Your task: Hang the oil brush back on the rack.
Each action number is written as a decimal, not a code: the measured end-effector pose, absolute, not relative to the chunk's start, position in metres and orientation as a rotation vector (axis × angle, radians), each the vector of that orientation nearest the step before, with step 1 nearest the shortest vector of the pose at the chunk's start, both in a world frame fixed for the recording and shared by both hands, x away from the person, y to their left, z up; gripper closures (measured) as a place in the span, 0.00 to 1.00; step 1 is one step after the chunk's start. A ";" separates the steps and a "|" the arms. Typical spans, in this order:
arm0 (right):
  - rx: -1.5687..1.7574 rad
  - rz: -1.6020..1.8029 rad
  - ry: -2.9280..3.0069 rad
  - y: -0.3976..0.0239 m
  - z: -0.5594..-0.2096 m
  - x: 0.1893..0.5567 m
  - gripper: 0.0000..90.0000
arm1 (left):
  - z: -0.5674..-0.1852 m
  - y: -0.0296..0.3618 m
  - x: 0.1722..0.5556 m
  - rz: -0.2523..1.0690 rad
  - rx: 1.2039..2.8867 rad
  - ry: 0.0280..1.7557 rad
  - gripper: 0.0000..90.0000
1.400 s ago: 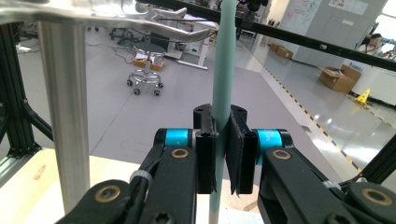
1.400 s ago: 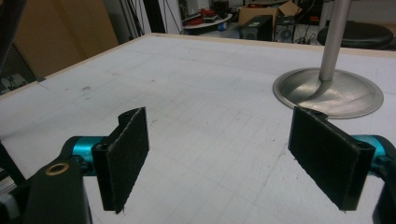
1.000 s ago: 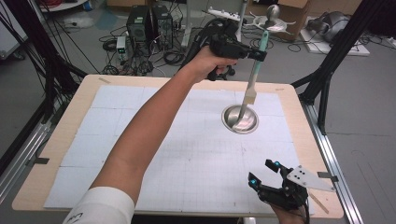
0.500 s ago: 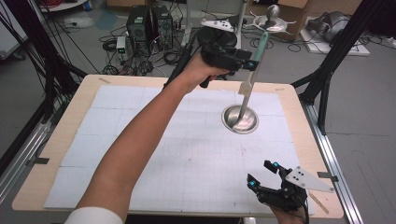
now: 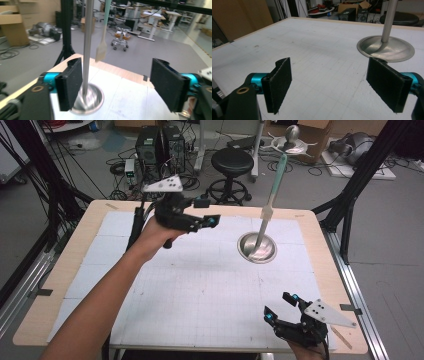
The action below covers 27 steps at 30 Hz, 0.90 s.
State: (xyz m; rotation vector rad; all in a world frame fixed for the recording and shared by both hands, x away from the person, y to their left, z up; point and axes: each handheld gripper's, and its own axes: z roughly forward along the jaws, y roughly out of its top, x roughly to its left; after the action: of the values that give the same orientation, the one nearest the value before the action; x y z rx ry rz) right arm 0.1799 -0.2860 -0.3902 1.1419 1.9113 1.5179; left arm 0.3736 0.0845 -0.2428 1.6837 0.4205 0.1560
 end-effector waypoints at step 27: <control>1.146 1.523 1.846 -0.291 -0.392 0.186 0.22 | -0.384 0.233 0.241 0.369 1.555 0.614 0.20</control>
State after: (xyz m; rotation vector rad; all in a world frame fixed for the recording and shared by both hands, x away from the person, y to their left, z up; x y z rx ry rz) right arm 0.1858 -0.2915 -0.3922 1.1459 1.8461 1.5232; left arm 0.2414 0.2331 -0.3838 1.5554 0.6143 0.3692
